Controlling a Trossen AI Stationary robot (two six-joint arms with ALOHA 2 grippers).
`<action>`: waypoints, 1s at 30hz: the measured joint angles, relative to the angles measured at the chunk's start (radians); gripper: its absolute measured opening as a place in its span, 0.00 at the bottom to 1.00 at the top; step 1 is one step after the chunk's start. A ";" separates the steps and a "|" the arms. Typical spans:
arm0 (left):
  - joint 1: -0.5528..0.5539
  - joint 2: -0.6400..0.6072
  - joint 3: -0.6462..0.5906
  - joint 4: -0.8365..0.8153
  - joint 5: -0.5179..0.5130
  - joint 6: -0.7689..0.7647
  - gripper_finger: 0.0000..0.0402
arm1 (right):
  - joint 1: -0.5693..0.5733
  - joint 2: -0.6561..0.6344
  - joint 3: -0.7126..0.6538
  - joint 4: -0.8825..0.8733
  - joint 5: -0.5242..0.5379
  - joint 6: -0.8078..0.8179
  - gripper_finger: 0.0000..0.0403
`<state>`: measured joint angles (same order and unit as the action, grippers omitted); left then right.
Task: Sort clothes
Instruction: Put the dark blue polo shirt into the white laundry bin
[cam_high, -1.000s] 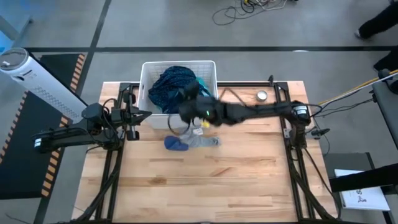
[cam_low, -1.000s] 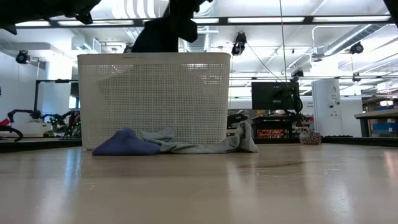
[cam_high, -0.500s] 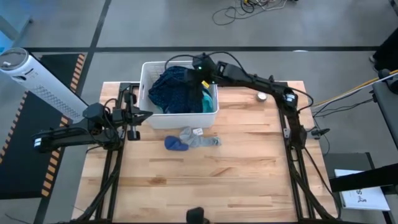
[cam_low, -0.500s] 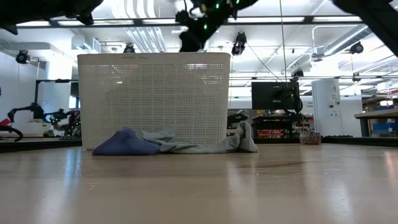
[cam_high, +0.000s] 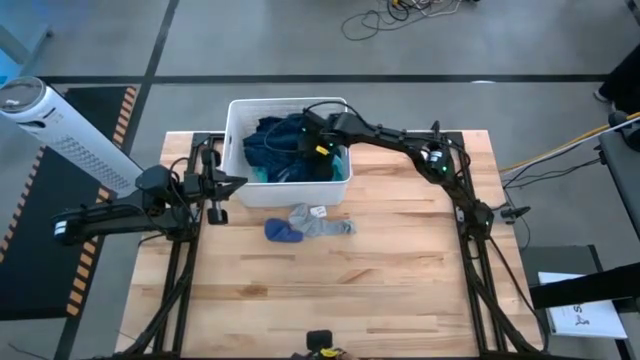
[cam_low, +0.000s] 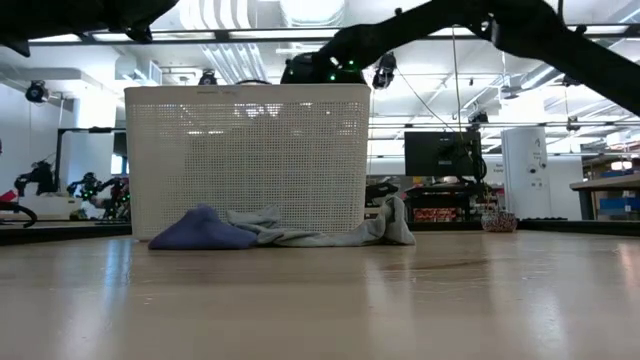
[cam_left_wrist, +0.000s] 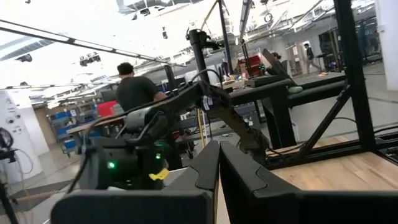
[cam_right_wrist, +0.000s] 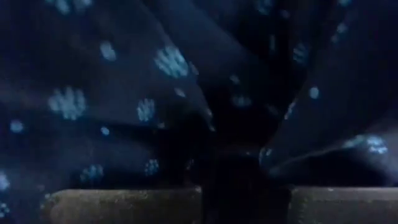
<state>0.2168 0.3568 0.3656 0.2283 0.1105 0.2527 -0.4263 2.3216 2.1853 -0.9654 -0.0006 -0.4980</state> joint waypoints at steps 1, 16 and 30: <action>0.000 0.000 0.000 0.000 -0.007 0.000 0.00 | 0.000 0.006 0.007 -0.017 0.001 0.000 0.00; 0.000 0.002 0.000 -0.005 -0.016 0.000 0.00 | 0.021 -0.117 0.171 -0.004 -0.020 0.021 0.22; 0.000 0.003 0.000 -0.001 -0.021 0.000 0.00 | -0.044 0.008 0.166 0.135 -0.202 0.079 0.02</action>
<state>0.2168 0.3599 0.3656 0.2276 0.0895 0.2531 -0.4700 2.3293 2.3513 -0.8307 -0.2024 -0.4195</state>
